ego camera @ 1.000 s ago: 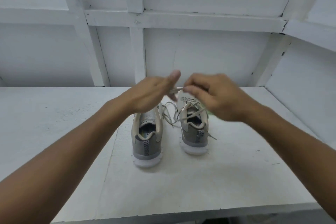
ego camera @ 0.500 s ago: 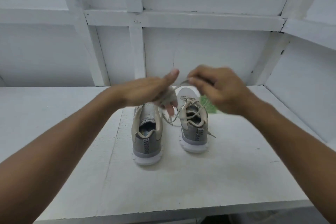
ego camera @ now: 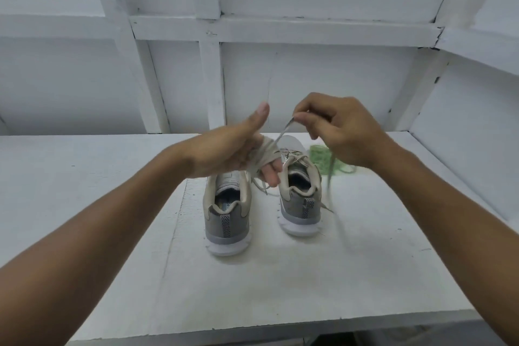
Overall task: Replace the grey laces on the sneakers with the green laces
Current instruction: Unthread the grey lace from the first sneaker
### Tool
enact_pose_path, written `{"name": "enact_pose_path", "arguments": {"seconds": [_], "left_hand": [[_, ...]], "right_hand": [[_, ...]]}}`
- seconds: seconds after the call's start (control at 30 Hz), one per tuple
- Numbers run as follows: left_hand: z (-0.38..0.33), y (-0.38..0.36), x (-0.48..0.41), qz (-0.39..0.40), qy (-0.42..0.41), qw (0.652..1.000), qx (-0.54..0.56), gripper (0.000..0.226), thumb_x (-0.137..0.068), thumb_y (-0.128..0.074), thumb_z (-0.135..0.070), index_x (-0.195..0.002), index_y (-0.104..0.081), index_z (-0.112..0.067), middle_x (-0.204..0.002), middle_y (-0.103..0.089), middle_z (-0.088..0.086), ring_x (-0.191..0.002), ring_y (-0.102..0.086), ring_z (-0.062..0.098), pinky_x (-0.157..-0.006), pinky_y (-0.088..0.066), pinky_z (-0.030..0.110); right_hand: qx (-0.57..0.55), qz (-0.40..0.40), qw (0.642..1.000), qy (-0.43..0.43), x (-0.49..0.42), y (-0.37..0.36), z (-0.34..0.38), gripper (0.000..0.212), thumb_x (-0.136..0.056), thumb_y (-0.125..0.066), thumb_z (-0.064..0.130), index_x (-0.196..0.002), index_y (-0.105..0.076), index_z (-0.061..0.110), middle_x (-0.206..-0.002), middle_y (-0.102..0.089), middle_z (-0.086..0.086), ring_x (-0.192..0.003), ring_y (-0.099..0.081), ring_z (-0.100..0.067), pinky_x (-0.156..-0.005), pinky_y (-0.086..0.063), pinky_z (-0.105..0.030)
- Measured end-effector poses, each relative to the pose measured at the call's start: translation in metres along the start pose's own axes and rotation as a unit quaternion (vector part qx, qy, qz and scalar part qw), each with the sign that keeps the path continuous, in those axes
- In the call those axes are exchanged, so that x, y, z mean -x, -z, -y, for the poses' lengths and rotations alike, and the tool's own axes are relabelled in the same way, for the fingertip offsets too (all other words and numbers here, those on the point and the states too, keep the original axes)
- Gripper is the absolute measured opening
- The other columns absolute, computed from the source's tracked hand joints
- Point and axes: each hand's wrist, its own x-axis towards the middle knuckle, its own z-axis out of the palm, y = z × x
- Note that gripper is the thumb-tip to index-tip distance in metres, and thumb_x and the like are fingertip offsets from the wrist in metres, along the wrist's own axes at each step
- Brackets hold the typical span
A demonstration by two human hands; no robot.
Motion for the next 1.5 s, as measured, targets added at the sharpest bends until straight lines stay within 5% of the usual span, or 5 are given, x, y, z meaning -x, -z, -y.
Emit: {"name": "enact_pose_path", "arguments": {"seconds": [0.17, 0.4, 0.83, 1.27, 1.5], "left_hand": [[-0.024, -0.004, -0.004, -0.053, -0.128, 0.941, 0.308, 0.096, -0.084, -0.015, -0.076, -0.107, -0.061, 0.005, -0.101, -0.07, 0.02, -0.104, -0.063, 0.032, -0.099, -0.048, 0.038], [-0.007, -0.015, -0.002, -0.128, 0.025, 0.967, -0.22, 0.084, -0.087, -0.007, -0.075, -0.088, -0.072, -0.022, -0.095, -0.075, -0.004, -0.093, -0.067, 0.012, -0.1, -0.046, 0.041], [-0.019, -0.024, -0.012, -0.244, -0.174, 0.81, 0.505, 0.036, -0.1, -0.041, -0.031, -0.097, -0.062, -0.002, -0.087, -0.072, 0.012, -0.093, -0.07, 0.025, -0.089, -0.055, 0.031], [0.002, -0.062, -0.02, -0.255, 0.026, 0.933, 0.253, 0.056, -0.102, -0.031, -0.044, -0.089, -0.062, 0.001, -0.075, -0.061, 0.017, -0.07, -0.053, 0.026, -0.071, -0.044, 0.035], [0.017, -0.075, -0.021, -0.347, 0.04, 0.843, 0.41, 0.056, -0.097, -0.046, -0.033, -0.045, -0.051, -0.014, -0.037, -0.032, -0.001, -0.037, -0.033, 0.013, -0.045, -0.03, 0.021]], "right_hand": [[-0.009, 0.113, 0.992, -0.058, 0.03, -0.05, 0.001, 0.019, -0.102, -0.045, 0.034, -0.104, -0.063, 0.039, -0.065, -0.056, 0.005, -0.059, -0.049, -0.006, -0.059, -0.04, -0.026], [-0.004, 0.044, 0.999, -0.009, 0.017, -0.002, 0.01, 0.011, -0.096, -0.059, 0.022, -0.091, -0.067, 0.017, -0.063, -0.062, 0.007, -0.058, -0.055, -0.005, -0.058, -0.04, -0.016], [-0.167, -0.092, 0.974, -0.125, 0.042, -0.053, 0.02, 0.022, -0.092, -0.063, 0.01, -0.108, -0.074, 0.022, -0.067, -0.065, 0.021, -0.053, -0.057, -0.006, -0.058, -0.047, -0.018], [0.25, -0.16, 0.952, 0.082, 0.053, -0.056, 0.027, 0.018, -0.076, -0.071, 0.018, -0.093, -0.068, 0.014, -0.084, -0.056, -0.001, -0.078, -0.046, -0.022, -0.067, -0.033, -0.038], [-0.166, -0.06, 0.971, -0.16, 0.052, -0.031, 0.038, 0.033, -0.076, -0.072, 0.036, -0.106, -0.06, 0.034, -0.11, -0.061, 0.01, -0.103, -0.058, -0.007, -0.087, -0.045, -0.021]]}}
